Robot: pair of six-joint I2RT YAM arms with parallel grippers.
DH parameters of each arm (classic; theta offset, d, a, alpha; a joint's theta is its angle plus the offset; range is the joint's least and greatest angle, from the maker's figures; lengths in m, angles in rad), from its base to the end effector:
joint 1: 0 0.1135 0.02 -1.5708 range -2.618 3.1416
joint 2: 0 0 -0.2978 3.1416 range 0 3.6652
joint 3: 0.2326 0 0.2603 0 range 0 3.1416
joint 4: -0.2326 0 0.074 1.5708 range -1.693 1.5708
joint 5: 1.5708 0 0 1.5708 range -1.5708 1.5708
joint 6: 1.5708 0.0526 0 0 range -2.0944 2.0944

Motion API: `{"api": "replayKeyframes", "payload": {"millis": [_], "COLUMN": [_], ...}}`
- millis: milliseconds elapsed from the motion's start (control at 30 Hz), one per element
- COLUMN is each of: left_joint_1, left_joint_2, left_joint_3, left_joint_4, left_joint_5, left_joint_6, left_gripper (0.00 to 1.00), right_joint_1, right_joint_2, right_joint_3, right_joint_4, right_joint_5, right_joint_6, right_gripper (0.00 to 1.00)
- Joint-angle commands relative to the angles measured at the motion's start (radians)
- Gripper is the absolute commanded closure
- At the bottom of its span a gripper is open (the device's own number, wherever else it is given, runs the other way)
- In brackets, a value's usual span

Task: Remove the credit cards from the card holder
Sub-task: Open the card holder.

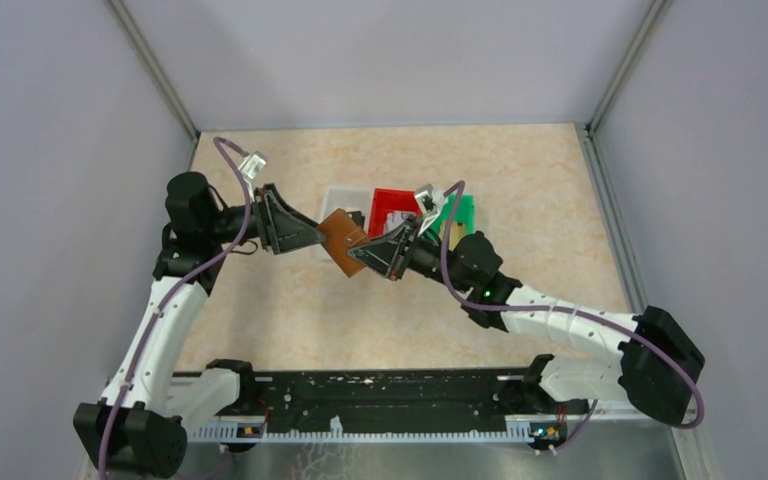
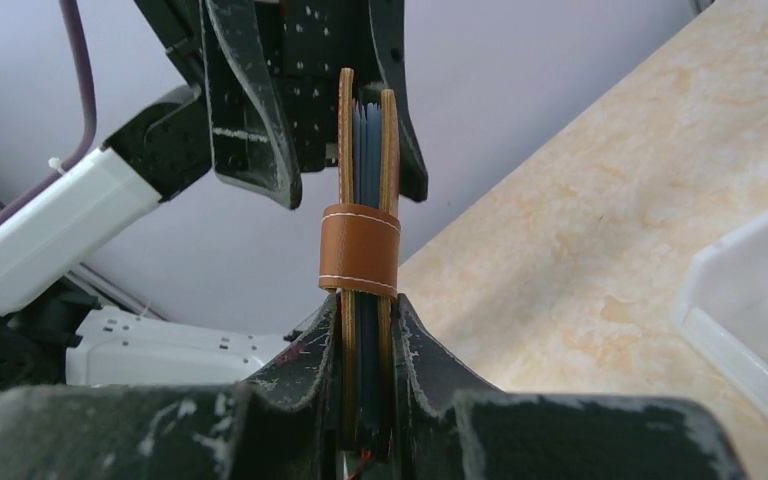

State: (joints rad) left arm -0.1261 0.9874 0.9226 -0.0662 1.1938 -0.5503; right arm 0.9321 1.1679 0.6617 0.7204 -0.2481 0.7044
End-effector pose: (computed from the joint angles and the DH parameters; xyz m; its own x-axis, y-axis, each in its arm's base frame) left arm 0.1974 -0.0743 0.3933 -0.6129 -0.1163 -0.7816 0.7512 0.2211 -0.6220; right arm 0.1542 0.2293 0.3437 -0.5001 0.3795 -0.7784 -0.7841 0.1830 0.5930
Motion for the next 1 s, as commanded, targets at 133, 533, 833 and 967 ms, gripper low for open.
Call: {"api": "replayKeyframes", "payload": {"millis": [133, 533, 833, 967], "left_joint_1": [0.006, 0.006, 0.006, 0.006], "left_joint_2": [-0.021, -0.002, 0.017, 0.024], "left_joint_3": [-0.060, -0.055, 0.018, 0.061], "left_joint_4": [0.115, 0.239, -0.098, -0.250], "left_joint_5": [0.043, 0.035, -0.110, -0.269], "left_joint_6": [-0.125, -0.222, 0.132, 0.391], "left_gripper": [0.40, 0.67, 1.00, 1.00], "right_joint_1": [0.027, 0.122, 0.139, 0.140], "right_joint_2": [-0.009, 0.079, 0.020, -0.018], "right_joint_3": [-0.013, 0.021, 0.099, 0.197], "right_joint_4": [0.182, 0.190, -0.184, -0.475], "right_joint_5": [0.078, 0.202, 0.429, 0.611], "right_joint_6": [0.007, -0.082, -0.174, -0.209], "right_gripper": [1.00, 1.00, 0.40, 0.31]}}
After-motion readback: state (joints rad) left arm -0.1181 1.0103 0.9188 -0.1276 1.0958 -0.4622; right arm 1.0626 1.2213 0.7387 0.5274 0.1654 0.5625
